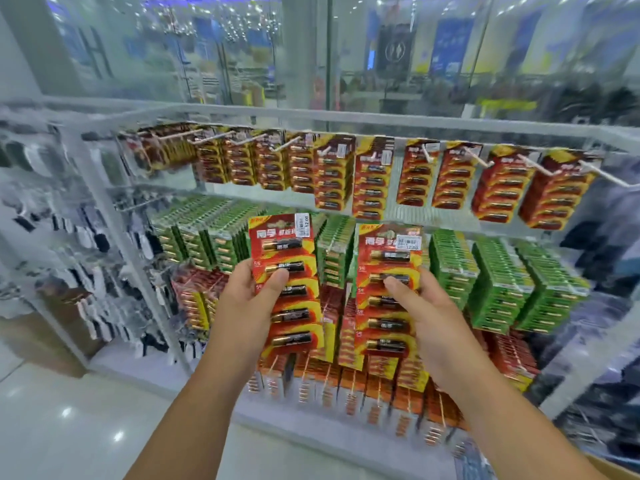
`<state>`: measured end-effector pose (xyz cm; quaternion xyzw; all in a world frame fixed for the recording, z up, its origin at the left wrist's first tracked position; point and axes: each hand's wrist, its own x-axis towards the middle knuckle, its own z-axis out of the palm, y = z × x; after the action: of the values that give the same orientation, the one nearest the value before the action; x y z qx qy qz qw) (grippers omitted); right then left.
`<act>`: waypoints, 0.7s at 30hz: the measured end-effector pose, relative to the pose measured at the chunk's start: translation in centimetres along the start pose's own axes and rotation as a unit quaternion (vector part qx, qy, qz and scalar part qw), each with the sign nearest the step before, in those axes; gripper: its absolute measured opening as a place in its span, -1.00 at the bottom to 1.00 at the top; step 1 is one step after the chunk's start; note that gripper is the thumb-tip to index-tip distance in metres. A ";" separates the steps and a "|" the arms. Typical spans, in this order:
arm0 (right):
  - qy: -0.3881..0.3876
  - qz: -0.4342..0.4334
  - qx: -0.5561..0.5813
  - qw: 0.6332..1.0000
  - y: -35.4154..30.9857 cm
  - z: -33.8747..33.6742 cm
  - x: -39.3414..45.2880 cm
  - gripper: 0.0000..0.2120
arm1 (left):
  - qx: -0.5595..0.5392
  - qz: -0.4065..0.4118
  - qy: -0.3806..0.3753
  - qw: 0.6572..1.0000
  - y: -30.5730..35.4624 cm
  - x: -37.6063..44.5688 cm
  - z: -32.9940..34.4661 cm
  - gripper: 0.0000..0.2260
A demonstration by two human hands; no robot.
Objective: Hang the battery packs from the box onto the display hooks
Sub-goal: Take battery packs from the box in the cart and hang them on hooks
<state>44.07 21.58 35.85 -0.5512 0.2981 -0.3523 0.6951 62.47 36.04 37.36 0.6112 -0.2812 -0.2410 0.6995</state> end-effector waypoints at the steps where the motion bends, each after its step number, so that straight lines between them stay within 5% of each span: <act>1: 0.003 -0.006 -0.002 1.000 -0.2 0.3 0.8 -0.14 | 0.000 0.001 -0.004 1.000 0.2 0.9 0.1 -0.87; 6: 0.018 -0.027 -0.013 0.999 -1.1 1.0 6.2 -0.73 | -0.007 0.007 -0.029 1.000 0.7 6.4 1.3 -0.83; 21: 0.086 -0.062 -0.013 0.994 -4.0 2.1 18.7 -0.78 | -0.026 0.001 -0.081 0.996 0.1 21.3 5.8 -0.84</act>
<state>55.81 6.86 39.74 -0.5450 0.3269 -0.4368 0.6366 73.97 17.34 40.10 0.5707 -0.3316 -0.2961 0.6905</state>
